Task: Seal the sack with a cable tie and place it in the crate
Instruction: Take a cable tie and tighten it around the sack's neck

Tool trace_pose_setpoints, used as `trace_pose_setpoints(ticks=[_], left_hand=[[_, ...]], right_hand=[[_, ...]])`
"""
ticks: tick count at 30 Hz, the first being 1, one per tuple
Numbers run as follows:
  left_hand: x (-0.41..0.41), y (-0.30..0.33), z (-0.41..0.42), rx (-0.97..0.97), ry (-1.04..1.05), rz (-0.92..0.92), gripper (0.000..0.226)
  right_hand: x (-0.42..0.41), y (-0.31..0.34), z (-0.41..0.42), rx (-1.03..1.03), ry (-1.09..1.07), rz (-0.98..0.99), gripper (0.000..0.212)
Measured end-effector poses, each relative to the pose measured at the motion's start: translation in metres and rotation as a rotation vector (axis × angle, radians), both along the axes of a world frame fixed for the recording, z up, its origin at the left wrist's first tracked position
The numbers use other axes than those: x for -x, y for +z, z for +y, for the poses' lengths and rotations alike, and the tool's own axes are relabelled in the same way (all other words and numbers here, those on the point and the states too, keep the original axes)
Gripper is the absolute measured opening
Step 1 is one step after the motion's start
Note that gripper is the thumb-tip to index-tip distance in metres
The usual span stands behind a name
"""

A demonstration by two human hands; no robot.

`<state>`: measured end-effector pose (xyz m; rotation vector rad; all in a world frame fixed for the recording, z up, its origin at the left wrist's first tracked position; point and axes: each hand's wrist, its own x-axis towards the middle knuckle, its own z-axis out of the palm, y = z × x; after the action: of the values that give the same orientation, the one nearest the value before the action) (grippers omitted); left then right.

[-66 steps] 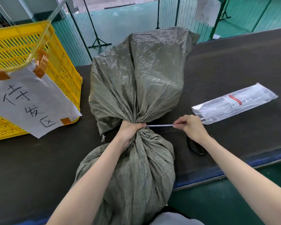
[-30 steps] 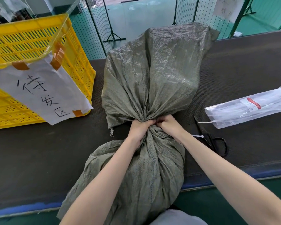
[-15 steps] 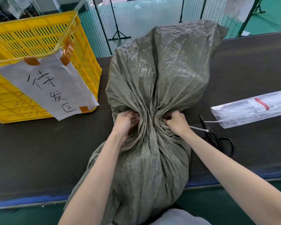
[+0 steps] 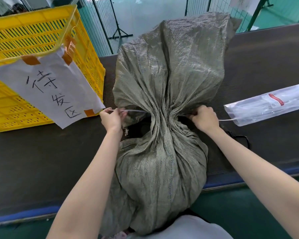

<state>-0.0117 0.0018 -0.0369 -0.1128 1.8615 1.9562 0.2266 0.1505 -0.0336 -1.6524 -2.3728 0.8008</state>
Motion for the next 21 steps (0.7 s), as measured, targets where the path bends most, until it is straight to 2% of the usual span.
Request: trace_pose_setpoints(ticks=[2, 3, 5, 7, 11, 15, 18, 21], left_hand=[[-0.004, 0.005, 0.001, -0.083, -0.012, -0.02, 0.011], [-0.007, 0.007, 0.001, -0.115, -0.02, -0.014, 0.009], [-0.014, 0.013, 0.0, -0.18, -0.024, 0.003, 0.011], [-0.019, 0.02, 0.002, -0.206, -0.043, 0.063, 0.011], [-0.029, 0.039, 0.011, -0.206, -0.167, 0.354, 0.011], [-0.032, 0.048, 0.023, -0.072, -0.297, 0.698, 0.013], [-0.035, 0.049, 0.035, 0.041, -0.343, 0.886, 0.009], [-0.04, 0.052, 0.049, 0.032, -0.413, 0.848, 0.008]], right_hand=[[0.0, 0.003, 0.0, 0.081, -0.022, 0.161, 0.013], [0.001, 0.005, -0.001, 0.141, -0.043, 0.276, 0.01], [0.004, 0.009, -0.009, 0.278, -0.119, 0.559, 0.013], [0.004, 0.014, -0.018, 0.324, -0.169, 0.787, 0.017], [0.004, 0.023, -0.029, 0.232, -0.1, 1.006, 0.019], [0.007, 0.032, -0.03, -0.059, 0.108, 0.864, 0.007], [0.01, 0.037, -0.019, -0.549, 0.436, 0.599, 0.019], [0.023, 0.04, -0.002, -0.922, 0.692, 0.421, 0.029]])
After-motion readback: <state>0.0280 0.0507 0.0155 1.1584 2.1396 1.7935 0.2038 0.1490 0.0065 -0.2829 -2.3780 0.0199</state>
